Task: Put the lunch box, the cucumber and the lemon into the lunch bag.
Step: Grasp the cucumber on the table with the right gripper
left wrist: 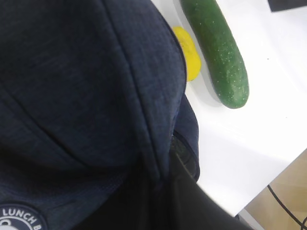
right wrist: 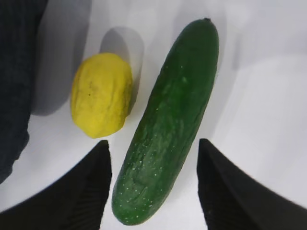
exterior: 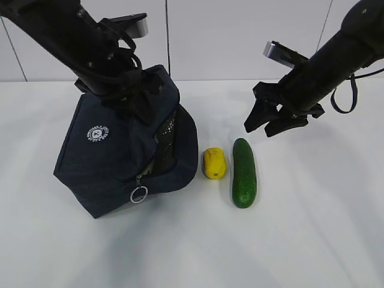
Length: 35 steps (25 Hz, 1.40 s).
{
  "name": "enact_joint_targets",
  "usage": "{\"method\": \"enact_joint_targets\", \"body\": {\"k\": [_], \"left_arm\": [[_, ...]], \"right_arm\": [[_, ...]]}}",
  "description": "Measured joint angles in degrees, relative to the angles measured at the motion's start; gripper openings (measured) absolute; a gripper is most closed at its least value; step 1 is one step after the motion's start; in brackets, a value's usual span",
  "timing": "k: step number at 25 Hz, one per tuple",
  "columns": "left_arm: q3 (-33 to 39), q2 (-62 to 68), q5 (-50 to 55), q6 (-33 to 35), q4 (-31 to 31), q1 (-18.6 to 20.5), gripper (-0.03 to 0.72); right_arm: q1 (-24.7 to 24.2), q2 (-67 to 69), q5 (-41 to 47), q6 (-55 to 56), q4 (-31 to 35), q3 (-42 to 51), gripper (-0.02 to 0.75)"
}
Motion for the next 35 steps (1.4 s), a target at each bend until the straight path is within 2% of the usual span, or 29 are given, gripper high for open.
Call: {"method": "enact_joint_targets", "body": {"k": [4, 9, 25, 31, 35], "left_arm": [[0.00, 0.00, 0.09, 0.00, 0.00, 0.00, 0.018], [0.00, 0.00, 0.37, 0.10, 0.00, 0.00, 0.018], [0.00, 0.00, 1.13, 0.42, 0.00, 0.00, 0.018], [0.00, 0.00, 1.48, 0.42, 0.00, 0.00, 0.018], [0.00, 0.00, 1.48, 0.42, -0.12, 0.00, 0.018]], "right_arm": [[2.59, 0.81, -2.60, 5.57, -6.28, 0.00, 0.438], [3.86, 4.60, -4.01, 7.35, -7.12, 0.00, 0.438], [3.90, 10.34, -6.89, 8.56, -3.80, -0.24, 0.435], [3.90, 11.17, -4.80, 8.44, -3.80, -3.66, 0.354], [3.90, 10.82, -0.11, 5.85, -2.35, -9.18, 0.347]]}}
